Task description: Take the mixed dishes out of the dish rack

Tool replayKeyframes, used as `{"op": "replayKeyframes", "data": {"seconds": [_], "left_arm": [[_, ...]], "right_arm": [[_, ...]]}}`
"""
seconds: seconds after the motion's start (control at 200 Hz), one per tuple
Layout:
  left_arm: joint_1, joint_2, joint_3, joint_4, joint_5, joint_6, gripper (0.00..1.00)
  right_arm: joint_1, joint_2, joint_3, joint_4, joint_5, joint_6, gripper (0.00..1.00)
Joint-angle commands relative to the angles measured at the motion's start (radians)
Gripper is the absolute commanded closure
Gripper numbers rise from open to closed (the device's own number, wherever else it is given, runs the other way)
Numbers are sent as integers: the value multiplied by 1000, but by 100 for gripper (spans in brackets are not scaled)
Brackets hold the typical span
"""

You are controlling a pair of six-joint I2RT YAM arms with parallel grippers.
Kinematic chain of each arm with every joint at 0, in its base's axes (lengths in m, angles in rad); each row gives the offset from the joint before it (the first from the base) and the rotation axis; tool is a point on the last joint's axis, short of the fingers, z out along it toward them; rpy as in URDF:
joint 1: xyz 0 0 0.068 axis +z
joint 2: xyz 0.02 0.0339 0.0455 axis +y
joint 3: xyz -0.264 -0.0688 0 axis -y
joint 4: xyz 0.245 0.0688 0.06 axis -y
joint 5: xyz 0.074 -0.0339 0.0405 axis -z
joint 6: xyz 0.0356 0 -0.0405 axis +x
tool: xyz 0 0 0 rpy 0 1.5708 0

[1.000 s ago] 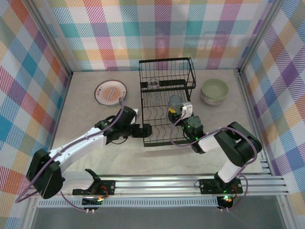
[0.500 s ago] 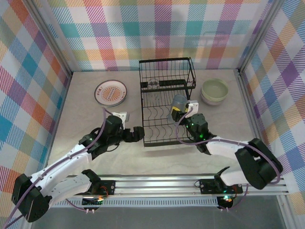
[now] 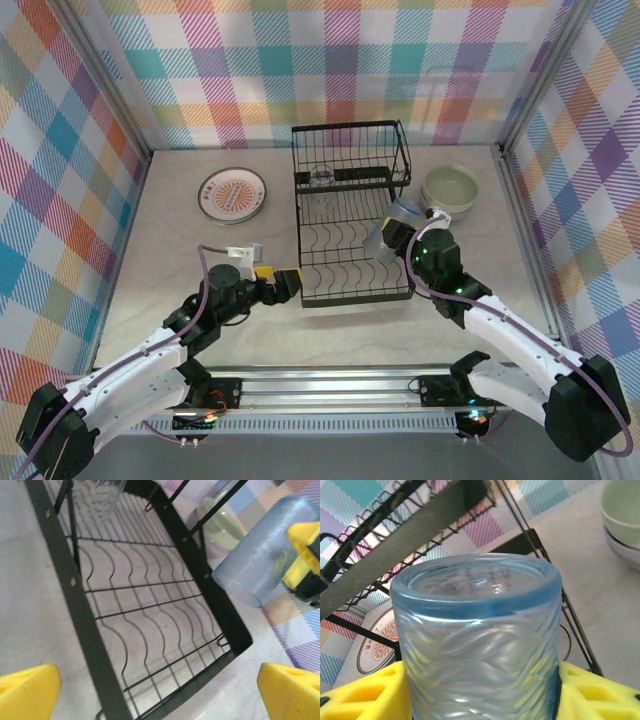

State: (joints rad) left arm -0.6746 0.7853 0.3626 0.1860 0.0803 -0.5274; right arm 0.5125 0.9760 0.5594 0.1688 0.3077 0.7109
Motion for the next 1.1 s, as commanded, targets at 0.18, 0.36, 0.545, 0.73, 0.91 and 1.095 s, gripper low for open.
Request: {"op": "replayKeyframes", "data": {"seconds": [0.18,0.36,0.545,0.73,0.91,1.095], "left_arm": [[-96,86,-82,414,20,103,0],[-164,216,-77,554,30,194,0],[-219,326,-24,604,60,326,4],[-231,425,52,641,155,390,10],[-246,524,124,710,202,409,13],[-272,607,186,745,230,433,16]], "right_arm": [[-158,-66,62,-205,-294,305,56],[-258,-114,39,-227,-464,427,55],[-314,-189,-8,-220,-586,547,55],[-322,-308,-40,-274,-629,612,54],[-326,-414,-79,-323,-660,668,54],[-327,-494,-110,-368,-680,700,54]]}}
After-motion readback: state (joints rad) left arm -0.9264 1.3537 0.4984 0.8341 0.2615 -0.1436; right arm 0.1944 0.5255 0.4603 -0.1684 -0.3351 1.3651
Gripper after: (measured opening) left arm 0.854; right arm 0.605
